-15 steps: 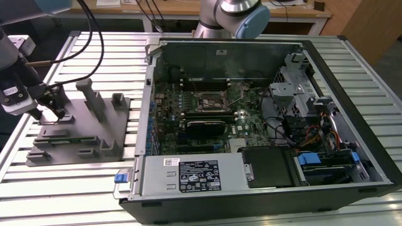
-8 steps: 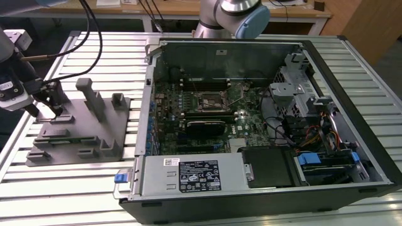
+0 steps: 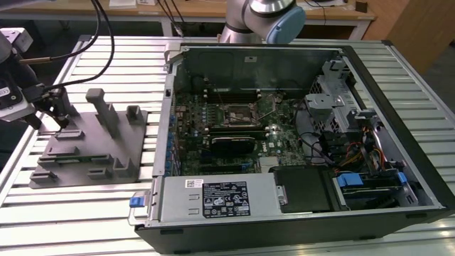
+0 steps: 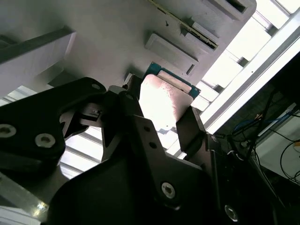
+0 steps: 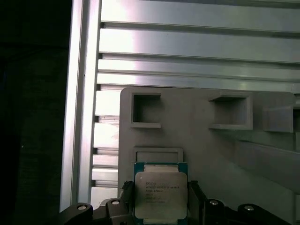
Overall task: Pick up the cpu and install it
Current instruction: 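Pick up the cpu and move it towards the insertion slot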
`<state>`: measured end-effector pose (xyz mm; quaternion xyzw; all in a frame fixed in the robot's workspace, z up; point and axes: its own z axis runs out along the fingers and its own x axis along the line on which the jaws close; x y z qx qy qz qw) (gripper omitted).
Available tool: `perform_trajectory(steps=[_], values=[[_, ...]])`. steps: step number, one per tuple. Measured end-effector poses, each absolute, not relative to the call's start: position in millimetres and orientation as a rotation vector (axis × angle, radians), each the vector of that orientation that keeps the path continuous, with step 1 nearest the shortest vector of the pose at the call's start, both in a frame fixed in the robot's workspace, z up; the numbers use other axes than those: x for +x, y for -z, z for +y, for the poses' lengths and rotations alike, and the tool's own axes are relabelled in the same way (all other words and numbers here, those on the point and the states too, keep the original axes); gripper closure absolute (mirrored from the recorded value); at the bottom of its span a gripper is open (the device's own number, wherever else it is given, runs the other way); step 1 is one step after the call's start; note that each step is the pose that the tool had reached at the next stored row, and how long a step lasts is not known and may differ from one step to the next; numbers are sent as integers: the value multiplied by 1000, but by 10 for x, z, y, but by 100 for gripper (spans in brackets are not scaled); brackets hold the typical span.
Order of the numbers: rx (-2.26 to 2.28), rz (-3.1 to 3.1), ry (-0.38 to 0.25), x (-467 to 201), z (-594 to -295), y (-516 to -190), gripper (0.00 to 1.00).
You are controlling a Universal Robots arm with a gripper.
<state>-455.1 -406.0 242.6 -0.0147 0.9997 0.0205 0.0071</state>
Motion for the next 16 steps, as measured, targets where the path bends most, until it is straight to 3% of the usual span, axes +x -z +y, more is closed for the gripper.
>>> perform_trajectory(steps=[16], values=[[-46, 3126, -85, -4551, -4061, -2605, 45]])
